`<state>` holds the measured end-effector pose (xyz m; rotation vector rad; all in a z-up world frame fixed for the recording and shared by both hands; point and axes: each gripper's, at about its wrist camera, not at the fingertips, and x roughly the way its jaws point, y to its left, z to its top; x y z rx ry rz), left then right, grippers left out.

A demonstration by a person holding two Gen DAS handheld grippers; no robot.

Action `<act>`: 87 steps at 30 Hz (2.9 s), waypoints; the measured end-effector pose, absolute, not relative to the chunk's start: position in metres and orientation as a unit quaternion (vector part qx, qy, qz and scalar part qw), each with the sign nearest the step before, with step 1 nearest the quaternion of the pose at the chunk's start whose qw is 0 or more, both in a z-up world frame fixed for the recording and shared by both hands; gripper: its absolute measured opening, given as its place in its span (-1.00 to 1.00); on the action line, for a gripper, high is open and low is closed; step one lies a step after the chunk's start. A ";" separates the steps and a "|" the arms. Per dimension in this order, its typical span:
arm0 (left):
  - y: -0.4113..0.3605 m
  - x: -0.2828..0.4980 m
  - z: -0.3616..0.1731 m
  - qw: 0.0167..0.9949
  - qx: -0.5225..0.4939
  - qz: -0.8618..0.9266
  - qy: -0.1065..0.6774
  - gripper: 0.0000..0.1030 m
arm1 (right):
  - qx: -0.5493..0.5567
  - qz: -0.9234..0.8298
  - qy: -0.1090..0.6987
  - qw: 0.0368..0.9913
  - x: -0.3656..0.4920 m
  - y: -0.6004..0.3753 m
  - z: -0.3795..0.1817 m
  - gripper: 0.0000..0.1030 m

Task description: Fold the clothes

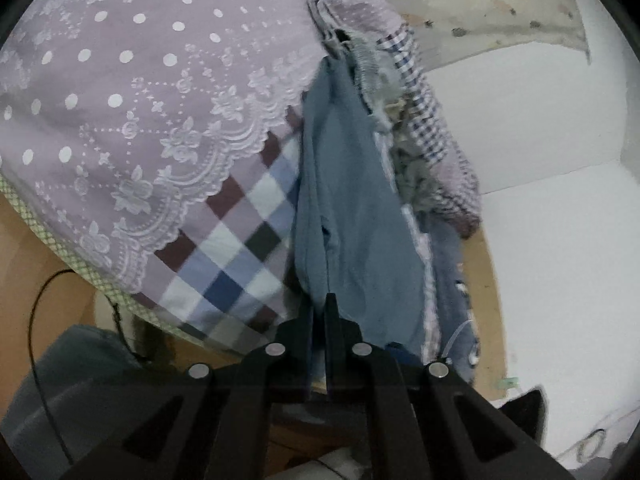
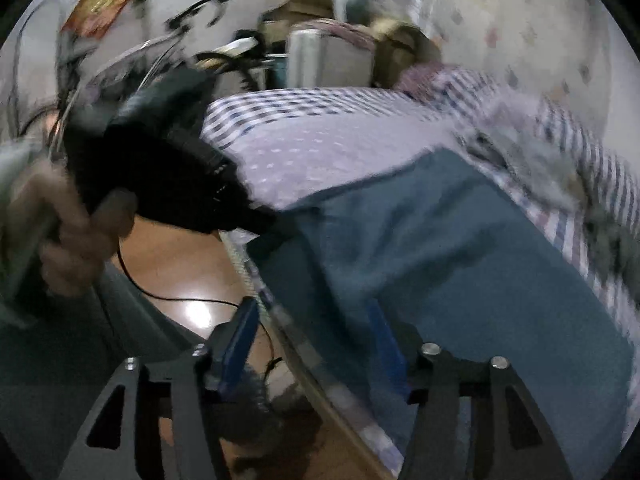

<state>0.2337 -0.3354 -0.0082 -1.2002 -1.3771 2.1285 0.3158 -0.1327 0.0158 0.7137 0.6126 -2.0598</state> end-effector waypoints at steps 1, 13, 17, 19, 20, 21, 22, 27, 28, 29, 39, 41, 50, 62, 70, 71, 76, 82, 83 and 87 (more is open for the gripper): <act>-0.338 0.236 -0.007 0.176 -0.415 0.745 -0.491 -0.94 | 0.262 -0.826 0.272 0.419 0.324 -0.141 0.012 0.41; -0.359 0.261 -0.004 0.213 -0.379 0.735 -0.521 -0.97 | 0.153 -0.841 0.445 0.267 0.319 -0.209 -0.029 0.41; -0.357 0.255 -0.004 0.220 -0.379 0.733 -0.519 -0.97 | 0.191 -0.836 0.441 0.264 0.301 -0.218 -0.044 -0.66; -0.362 0.251 -0.002 0.222 -0.371 0.734 -0.525 -0.96 | 0.201 -0.842 0.425 0.264 0.295 -0.215 -0.043 -0.84; -0.367 0.248 -0.001 0.218 -0.365 0.734 -0.530 -0.87 | 0.208 -0.845 0.412 0.272 0.292 -0.212 -0.040 -0.93; -0.372 0.245 0.000 0.213 -0.359 0.736 -0.533 -0.78 | 0.213 -0.847 0.398 0.279 0.289 -0.209 -0.037 -0.93; -0.378 0.242 0.003 0.206 -0.352 0.741 -0.533 -0.41 | 0.213 -0.851 0.385 0.286 0.288 -0.204 -0.031 -0.93; -0.382 0.196 0.012 0.188 -0.366 0.778 -0.475 0.52 | 0.227 -0.865 0.321 0.313 0.276 -0.181 -0.003 -0.94; -0.380 0.181 0.012 0.189 -0.376 0.780 -0.464 0.52 | 0.228 -0.866 0.313 0.316 0.271 -0.179 0.002 -0.94; -0.378 0.166 0.011 0.190 -0.386 0.782 -0.452 0.52 | 0.231 -0.869 0.300 0.319 0.266 -0.176 0.010 -0.94; -0.379 0.014 0.010 0.192 -0.456 0.787 -0.368 0.52 | 0.237 -0.887 0.218 0.331 0.246 -0.139 0.057 -0.94; -0.375 -0.009 0.005 0.200 -0.466 0.780 -0.367 0.52 | 0.239 -0.888 0.210 0.332 0.243 -0.135 0.060 -0.94; -0.345 -0.068 0.004 0.233 -0.511 0.772 -0.297 0.52 | 0.229 -0.895 0.189 0.334 0.246 -0.113 0.071 -0.94; -0.289 -0.067 0.057 0.238 -0.475 0.798 -0.284 -0.91 | 0.240 -0.910 0.162 0.297 0.249 -0.076 0.074 -0.94; -0.210 -0.057 0.148 0.279 -0.426 0.817 -0.271 -0.91 | 0.249 -0.919 0.135 0.274 0.267 -0.021 0.077 -0.94; -0.192 -0.057 0.156 0.286 -0.427 0.817 -0.261 -0.91 | 0.251 -0.920 0.132 0.270 0.270 -0.013 0.077 -0.94; -0.108 -0.063 0.165 0.295 -0.447 0.813 -0.230 -0.92 | 0.270 -0.929 0.091 0.235 0.284 0.035 0.078 -0.94; -0.003 -0.073 0.155 0.294 -0.476 0.804 -0.201 -0.93 | 0.298 -0.934 0.041 0.190 0.290 0.094 0.075 -0.94; 0.015 -0.073 0.153 0.294 -0.479 0.805 -0.193 -0.93 | 0.302 -0.935 0.034 0.183 0.291 0.104 0.075 -0.94; 0.081 -0.078 0.139 0.285 -0.495 0.804 -0.166 -0.93 | 0.312 -0.938 0.001 0.152 0.295 0.144 0.073 -0.95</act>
